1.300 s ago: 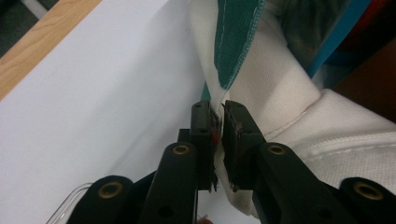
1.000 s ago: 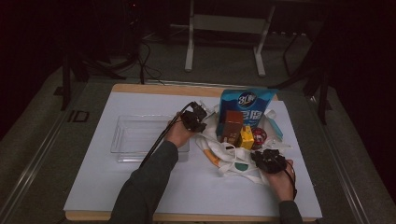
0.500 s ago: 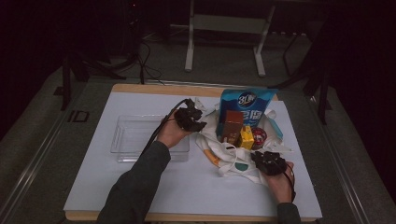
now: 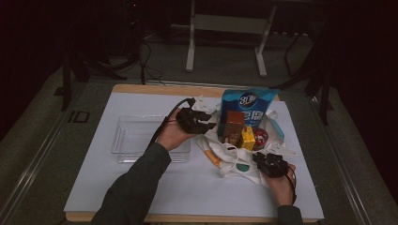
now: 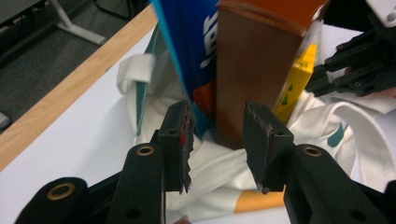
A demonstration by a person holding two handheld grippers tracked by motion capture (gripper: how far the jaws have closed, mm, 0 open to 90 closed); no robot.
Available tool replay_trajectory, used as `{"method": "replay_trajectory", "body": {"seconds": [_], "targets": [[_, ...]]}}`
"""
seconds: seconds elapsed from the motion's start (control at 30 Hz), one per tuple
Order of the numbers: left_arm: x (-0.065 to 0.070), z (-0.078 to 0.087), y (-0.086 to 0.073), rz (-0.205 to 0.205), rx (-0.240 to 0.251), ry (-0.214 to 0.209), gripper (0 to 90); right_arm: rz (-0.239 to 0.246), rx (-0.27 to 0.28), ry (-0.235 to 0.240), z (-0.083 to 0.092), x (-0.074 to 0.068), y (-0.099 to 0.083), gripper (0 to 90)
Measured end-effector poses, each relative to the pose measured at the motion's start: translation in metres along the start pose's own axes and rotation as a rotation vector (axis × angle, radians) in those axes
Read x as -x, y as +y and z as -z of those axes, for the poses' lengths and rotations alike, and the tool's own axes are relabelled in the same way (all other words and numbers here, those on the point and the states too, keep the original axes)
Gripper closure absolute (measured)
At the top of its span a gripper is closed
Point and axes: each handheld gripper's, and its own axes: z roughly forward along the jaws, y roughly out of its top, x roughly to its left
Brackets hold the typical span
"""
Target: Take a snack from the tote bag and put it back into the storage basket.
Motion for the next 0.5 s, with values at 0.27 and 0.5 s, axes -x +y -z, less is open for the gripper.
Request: {"method": "replay_trajectory", "body": {"seconds": [0.27,0.5], "targets": [[0.006,-0.005,0.012,-0.053,0.005,-0.020,59.1,-0.003,0.010,-0.008,0.000,-0.001,-0.002,73.9],[0.008,-0.014,0.018,-0.101,0.004,-0.036,47.4,-0.002,0.010,-0.008,0.000,-0.001,-0.002,73.9]]}}
